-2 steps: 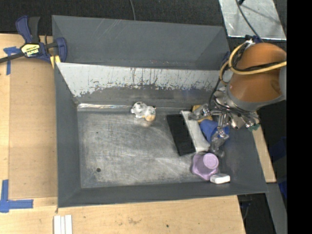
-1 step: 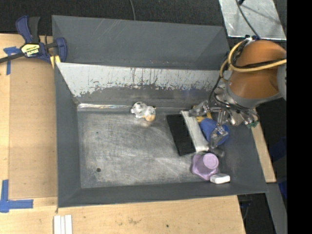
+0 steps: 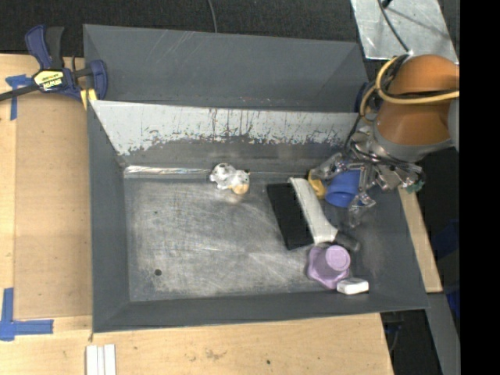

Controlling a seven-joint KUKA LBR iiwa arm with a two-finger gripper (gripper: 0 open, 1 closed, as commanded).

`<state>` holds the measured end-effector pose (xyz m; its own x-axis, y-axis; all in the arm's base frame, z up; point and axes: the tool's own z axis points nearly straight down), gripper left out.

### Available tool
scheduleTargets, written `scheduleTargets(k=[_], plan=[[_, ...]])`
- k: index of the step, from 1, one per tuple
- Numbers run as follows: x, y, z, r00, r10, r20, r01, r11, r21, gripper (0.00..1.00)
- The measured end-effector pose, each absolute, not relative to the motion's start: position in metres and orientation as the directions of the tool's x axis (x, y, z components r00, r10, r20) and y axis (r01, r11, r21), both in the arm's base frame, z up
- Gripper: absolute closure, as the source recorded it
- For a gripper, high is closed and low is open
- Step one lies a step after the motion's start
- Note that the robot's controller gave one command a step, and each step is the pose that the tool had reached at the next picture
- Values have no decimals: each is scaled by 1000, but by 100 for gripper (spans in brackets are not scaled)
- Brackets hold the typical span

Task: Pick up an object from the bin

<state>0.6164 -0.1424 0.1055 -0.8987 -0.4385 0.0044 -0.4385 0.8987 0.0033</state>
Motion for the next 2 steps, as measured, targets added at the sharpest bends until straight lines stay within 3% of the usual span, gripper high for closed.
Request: scheduleTargets(k=[1, 2], plan=[[625, -128, 91, -918, -394, -46, -394, 919, -24, 100], [625, -128, 91, -918, -394, -45, -393, 919, -24, 100]])
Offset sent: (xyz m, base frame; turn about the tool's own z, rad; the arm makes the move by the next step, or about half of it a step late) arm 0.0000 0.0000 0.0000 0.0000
